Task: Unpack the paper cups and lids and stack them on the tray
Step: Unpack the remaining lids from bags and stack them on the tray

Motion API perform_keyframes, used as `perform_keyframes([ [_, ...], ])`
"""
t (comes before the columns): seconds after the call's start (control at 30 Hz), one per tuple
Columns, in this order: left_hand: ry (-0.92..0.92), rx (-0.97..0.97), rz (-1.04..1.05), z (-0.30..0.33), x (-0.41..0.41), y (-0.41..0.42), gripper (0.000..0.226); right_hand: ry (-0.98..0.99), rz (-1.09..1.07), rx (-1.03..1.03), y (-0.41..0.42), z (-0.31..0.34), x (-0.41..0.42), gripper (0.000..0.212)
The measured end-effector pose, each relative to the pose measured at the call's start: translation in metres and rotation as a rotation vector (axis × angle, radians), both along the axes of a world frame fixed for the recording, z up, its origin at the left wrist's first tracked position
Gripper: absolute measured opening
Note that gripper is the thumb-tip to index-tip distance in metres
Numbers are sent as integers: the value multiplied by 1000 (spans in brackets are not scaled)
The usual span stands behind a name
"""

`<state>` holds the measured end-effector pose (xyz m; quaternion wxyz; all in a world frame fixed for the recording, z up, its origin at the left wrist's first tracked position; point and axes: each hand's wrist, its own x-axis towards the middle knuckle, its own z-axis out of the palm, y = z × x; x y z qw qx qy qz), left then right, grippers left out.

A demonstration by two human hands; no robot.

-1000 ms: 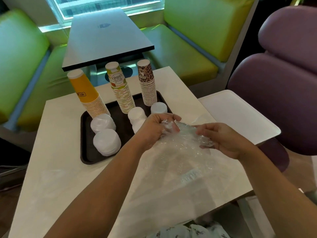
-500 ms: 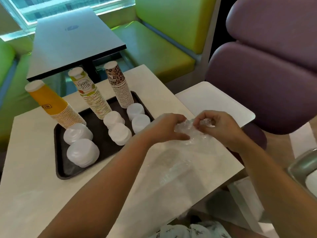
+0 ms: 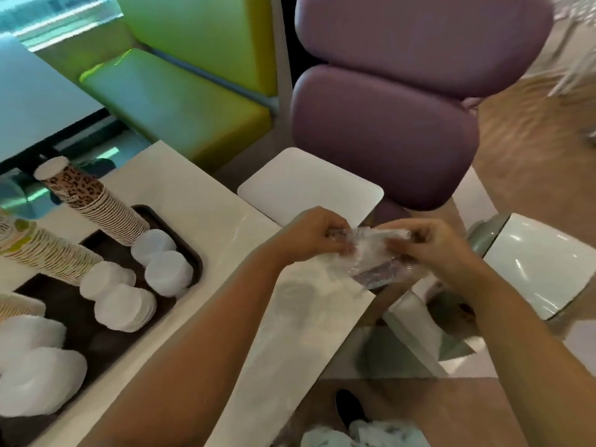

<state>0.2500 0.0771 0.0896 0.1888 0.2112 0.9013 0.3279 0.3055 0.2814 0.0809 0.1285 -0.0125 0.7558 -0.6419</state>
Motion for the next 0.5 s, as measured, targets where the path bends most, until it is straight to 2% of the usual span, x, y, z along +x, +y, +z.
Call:
perform_keyframes([
  [0.2, -53, 110, -121, -22, -15, 73, 14, -20, -254, 13, 77, -16, 25, 24],
  [0.33, -42, 147, -151, -50, -19, 131, 14, 16, -398, 79, 129, -32, 39, 45],
  [0.43, -23, 161, -93, -78, -19, 171, 28, 45, -511, 152, 163, -38, 51, 67],
  [0.5, 2, 128, -112, -97, -14, 193, 52, 60, -566, 249, 180, -43, 58, 66],
])
